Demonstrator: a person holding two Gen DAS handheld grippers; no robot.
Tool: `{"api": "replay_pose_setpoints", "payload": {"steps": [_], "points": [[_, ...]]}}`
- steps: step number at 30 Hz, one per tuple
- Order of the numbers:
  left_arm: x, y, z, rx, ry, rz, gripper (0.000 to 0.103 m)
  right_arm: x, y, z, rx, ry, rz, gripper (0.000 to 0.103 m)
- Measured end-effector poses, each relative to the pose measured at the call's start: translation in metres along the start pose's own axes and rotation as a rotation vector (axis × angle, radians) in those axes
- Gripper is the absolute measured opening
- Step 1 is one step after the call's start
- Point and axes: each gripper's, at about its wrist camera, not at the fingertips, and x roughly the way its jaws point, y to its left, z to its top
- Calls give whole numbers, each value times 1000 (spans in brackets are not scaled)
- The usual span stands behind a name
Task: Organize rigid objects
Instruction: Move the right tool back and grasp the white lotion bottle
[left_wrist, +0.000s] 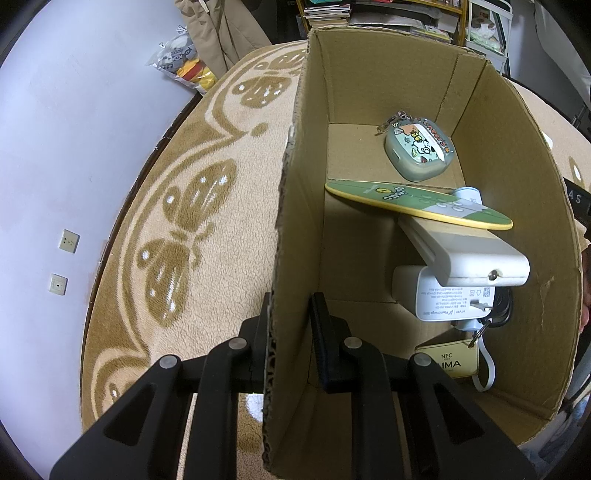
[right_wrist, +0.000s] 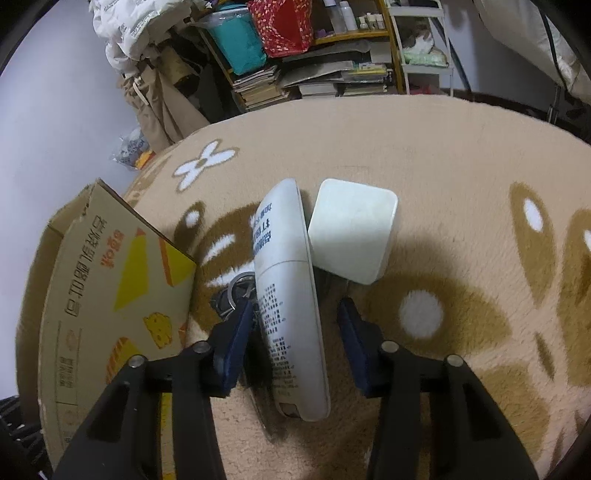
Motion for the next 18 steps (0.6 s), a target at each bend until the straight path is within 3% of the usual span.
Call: {"api": "replay_pose_setpoints", "payload": {"steps": [1,5,9,18], "points": [[0,0,0,0,0,0,18,-1,1,0,-3,-1,1,38],[0,0,0,0,-1,0,18,-2,3,-1,-13,-3,-3,33],[0,-1,0,1,-1,0,18,-11,8,-3,-19,-18,-10,20],[0,-1,0,0,0,0,18,-36,7,-2,-1,-83,-28,19]]}}
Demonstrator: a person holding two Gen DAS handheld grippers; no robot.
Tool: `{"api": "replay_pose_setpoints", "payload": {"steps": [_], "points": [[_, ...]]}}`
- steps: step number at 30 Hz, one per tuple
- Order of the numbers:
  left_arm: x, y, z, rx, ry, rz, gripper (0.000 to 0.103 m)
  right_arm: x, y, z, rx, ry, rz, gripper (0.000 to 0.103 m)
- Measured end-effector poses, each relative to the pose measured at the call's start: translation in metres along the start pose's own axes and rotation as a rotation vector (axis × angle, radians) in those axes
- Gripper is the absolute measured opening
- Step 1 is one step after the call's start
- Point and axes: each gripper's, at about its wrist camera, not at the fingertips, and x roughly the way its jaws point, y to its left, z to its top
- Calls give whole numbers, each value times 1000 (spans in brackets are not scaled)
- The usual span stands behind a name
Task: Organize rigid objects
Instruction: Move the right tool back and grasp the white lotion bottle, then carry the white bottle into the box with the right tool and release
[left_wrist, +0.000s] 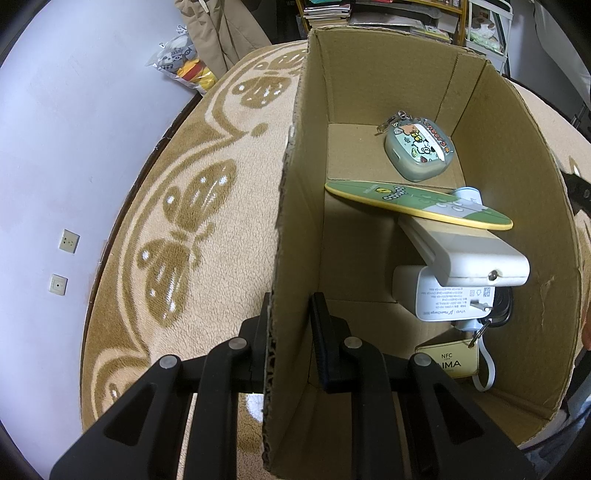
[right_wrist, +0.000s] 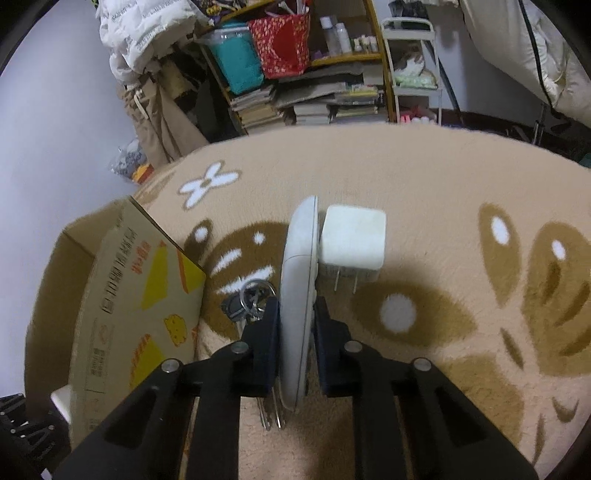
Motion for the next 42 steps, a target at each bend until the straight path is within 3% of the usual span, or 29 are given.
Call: {"api": "replay_pose_setpoints", "payload": {"steps": [10,26,31,42], "points": [[0,-1,0,2,0,2,18,-38,5,15,25,-116,43,19],[0,-1,1,1,0,2,18,-114,51,31,-19,-293,310,19],[0,-1,1,4,0,4,18,-116,64,29,-45,-279,378,19],[-1,-2,1,4,1,6,18,-75,86,7,-99,-115,426,19]]}}
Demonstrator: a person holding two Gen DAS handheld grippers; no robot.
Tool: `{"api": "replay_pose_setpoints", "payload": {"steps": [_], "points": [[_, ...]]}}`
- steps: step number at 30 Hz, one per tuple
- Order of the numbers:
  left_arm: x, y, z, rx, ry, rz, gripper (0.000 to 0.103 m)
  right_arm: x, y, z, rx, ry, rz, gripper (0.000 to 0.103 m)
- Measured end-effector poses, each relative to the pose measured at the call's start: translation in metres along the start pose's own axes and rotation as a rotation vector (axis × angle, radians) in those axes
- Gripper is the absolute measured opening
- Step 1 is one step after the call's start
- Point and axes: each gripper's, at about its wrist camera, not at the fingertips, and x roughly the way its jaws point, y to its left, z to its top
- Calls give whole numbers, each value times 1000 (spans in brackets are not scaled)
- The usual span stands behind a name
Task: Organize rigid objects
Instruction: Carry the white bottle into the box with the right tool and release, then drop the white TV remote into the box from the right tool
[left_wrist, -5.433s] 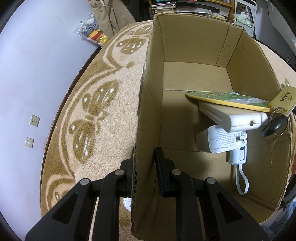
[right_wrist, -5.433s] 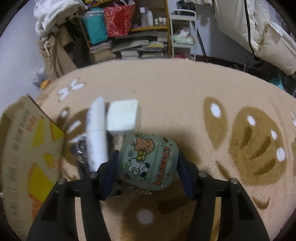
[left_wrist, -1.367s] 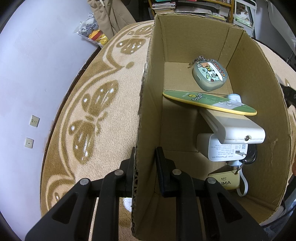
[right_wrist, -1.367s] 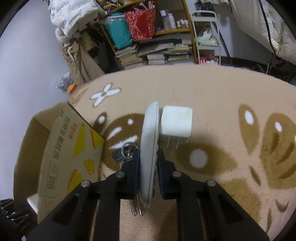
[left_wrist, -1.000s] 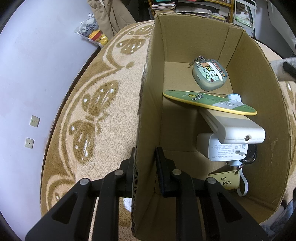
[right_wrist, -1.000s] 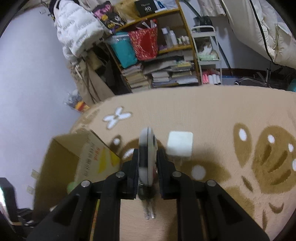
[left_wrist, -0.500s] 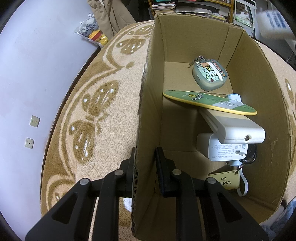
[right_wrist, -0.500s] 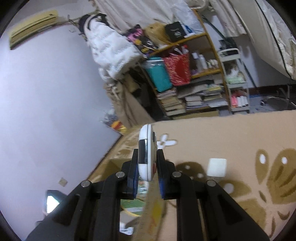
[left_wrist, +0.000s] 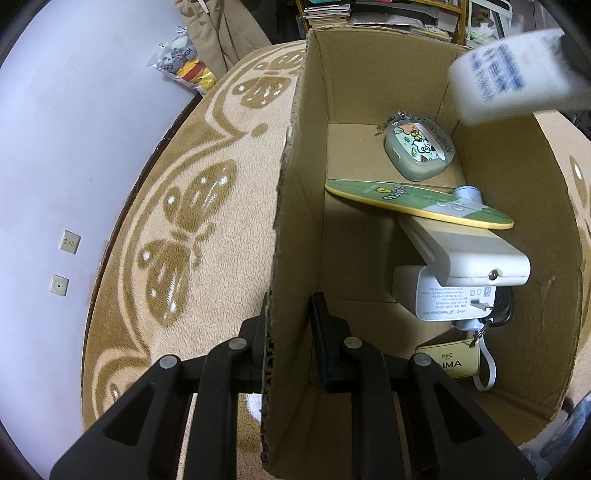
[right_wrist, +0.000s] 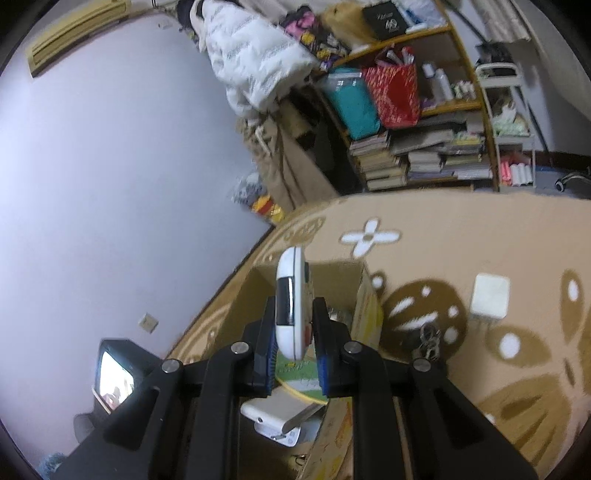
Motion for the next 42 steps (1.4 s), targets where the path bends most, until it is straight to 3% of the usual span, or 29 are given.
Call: {"api": "replay_pose_setpoints", "payload": {"steps": [13,34,40,41,42], "points": [[0,-2,-1,12,-2,13,18,38,15,-28,-80,153,-9,19],[1,-1,1,8,-2,14,18,47,23,-31,-138,192,-96,20],[0,0,1,6,-2,10,19,34,27,-24,-156,146,-90,21],[0,1,1,7,-3,11,19,33,27,-24,-158,140,-97,25],[0,0,1,8,-3,13,19,30,25,-22,-157,131,-109,37]]}}
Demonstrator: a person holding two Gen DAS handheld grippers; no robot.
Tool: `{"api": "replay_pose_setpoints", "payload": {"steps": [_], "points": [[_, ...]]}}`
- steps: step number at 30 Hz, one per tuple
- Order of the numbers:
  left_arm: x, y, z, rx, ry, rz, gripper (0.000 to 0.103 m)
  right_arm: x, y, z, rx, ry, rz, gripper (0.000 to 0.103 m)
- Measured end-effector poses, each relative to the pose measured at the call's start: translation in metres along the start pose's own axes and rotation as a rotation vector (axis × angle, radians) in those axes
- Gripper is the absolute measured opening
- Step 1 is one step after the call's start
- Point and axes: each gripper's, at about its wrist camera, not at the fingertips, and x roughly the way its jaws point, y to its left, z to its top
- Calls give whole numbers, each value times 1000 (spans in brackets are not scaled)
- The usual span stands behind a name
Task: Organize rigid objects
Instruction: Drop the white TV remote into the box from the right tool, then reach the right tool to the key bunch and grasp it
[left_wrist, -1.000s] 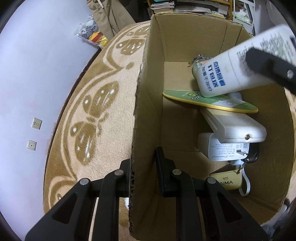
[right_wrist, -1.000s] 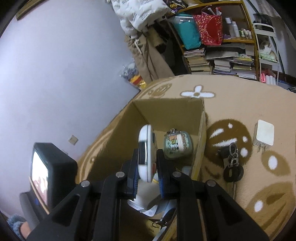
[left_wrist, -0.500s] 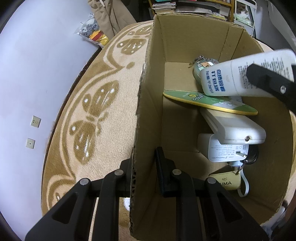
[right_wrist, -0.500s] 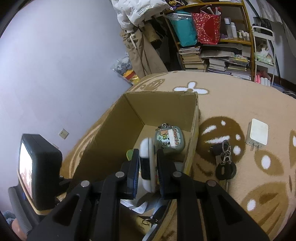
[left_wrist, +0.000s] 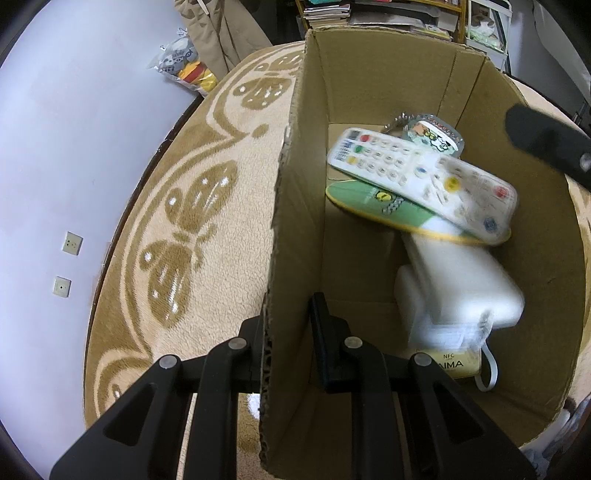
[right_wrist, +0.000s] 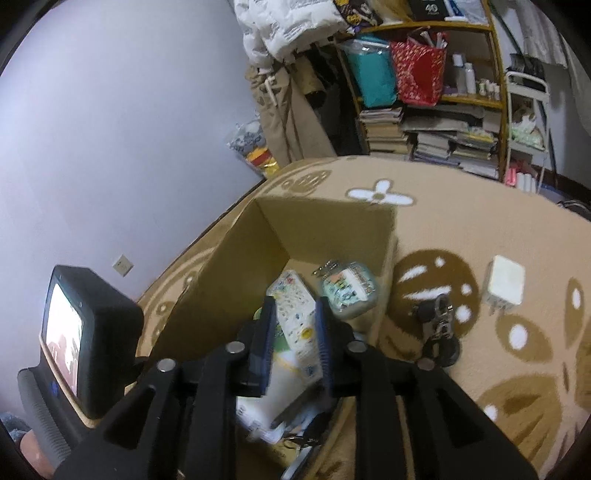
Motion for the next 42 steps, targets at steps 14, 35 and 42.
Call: {"api": "replay_pose_setpoints", "payload": {"steps": [14,35,42], "points": [[-1,-1,0,2,1,1,19,-18,-65,11,149,-55,-179,93],[1,-2,0,5,2,2,19,33,-123,-23,248,82,-253,92],[1,-2,0,2,2,-3,19,50,-120,-34,196,125,-257,73]]}}
